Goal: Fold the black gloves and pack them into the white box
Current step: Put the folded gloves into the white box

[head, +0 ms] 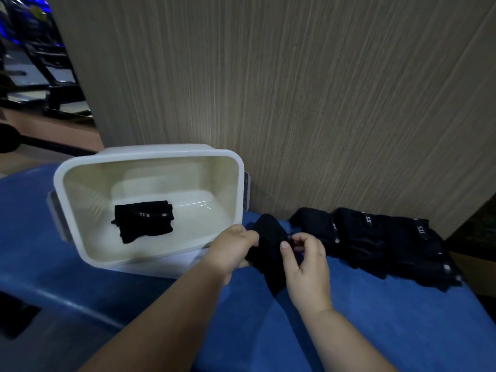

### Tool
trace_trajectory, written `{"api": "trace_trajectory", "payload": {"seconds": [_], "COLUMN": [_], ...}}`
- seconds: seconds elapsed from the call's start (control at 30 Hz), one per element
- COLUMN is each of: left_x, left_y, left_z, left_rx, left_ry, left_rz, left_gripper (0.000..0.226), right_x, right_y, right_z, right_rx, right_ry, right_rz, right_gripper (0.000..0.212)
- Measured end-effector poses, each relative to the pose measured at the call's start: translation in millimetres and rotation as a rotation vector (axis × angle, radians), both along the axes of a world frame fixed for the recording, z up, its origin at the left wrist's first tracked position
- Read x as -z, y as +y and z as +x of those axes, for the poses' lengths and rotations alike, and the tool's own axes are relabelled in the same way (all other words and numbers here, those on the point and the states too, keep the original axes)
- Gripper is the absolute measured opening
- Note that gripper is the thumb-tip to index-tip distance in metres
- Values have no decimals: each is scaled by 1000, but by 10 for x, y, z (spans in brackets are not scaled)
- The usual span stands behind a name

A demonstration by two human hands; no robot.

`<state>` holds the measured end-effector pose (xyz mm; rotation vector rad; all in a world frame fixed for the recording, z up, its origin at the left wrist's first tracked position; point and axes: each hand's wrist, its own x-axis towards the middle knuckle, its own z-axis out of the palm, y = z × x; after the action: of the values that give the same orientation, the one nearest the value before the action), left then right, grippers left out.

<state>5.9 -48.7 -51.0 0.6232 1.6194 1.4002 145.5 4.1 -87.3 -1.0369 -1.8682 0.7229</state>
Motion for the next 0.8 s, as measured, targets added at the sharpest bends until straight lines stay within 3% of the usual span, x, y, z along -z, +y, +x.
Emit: {"api": "trace_trajectory", "payload": {"seconds": [0.23,0.33,0.43,0.57,0.8], "left_x": [-54,-88,-99,-111,-149], "left_y": [-254,-321,-365,-414,-535], "left_z": [-310,-401,-483,-614,-832], "left_rx": [-58,-80,-129,-174,-283], "left_ry": [-16,-48,-88,-101,-32], "left_rz": [28,63,75,92,124], "left_gripper": [8,10,10,9,16], "right_x": [-72,-73,-124,-238,-355], "right_y": [-161,-233,-269,-338,-417], "right_z": [-165,-308,-422,-589,-1013], "right_rx": [-122,-249,-386,-483,-437], "right_ry": [99,344,548,616,522], "right_rz": [-316,-658,-878,-934,-879], "right_gripper": [50,59,45,36,29]}}
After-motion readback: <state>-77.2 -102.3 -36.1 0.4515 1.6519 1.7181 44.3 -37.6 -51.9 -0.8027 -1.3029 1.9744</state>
